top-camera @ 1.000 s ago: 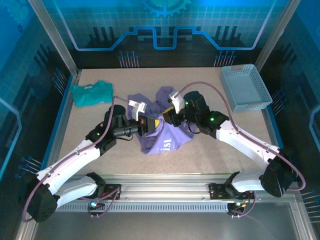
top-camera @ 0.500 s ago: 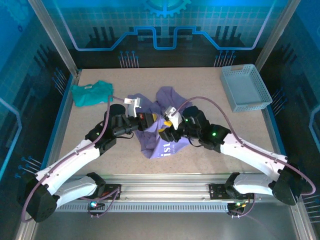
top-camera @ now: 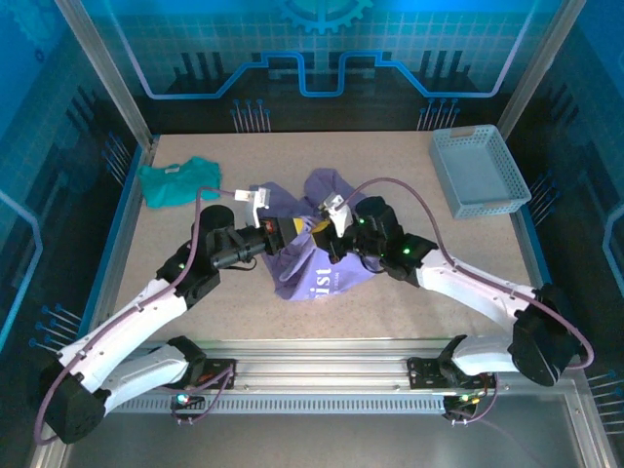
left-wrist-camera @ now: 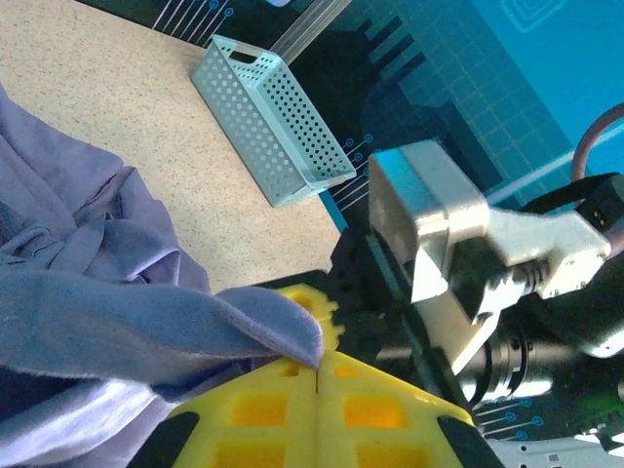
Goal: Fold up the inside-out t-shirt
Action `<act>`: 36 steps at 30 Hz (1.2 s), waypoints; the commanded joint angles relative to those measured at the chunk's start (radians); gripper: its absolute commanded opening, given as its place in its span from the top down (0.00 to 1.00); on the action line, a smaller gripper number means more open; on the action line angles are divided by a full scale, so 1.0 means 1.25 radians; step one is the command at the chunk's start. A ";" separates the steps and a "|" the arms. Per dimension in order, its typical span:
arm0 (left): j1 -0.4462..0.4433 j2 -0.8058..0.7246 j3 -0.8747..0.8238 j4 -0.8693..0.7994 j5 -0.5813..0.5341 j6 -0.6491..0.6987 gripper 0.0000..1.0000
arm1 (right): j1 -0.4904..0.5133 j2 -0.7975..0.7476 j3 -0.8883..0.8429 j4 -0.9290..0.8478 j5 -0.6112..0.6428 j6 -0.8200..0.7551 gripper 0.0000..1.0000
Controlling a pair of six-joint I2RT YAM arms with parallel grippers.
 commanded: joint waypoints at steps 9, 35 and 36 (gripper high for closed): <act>-0.004 -0.058 -0.051 0.031 -0.096 0.176 0.66 | -0.181 -0.077 0.009 -0.132 -0.422 -0.170 1.00; -0.006 0.065 -0.119 0.134 -0.064 0.487 0.35 | -0.233 -0.037 0.074 -0.208 -0.512 -0.131 1.00; -0.007 0.075 -0.111 0.136 -0.061 0.484 0.35 | -0.233 -0.038 0.074 -0.209 -0.513 -0.133 1.00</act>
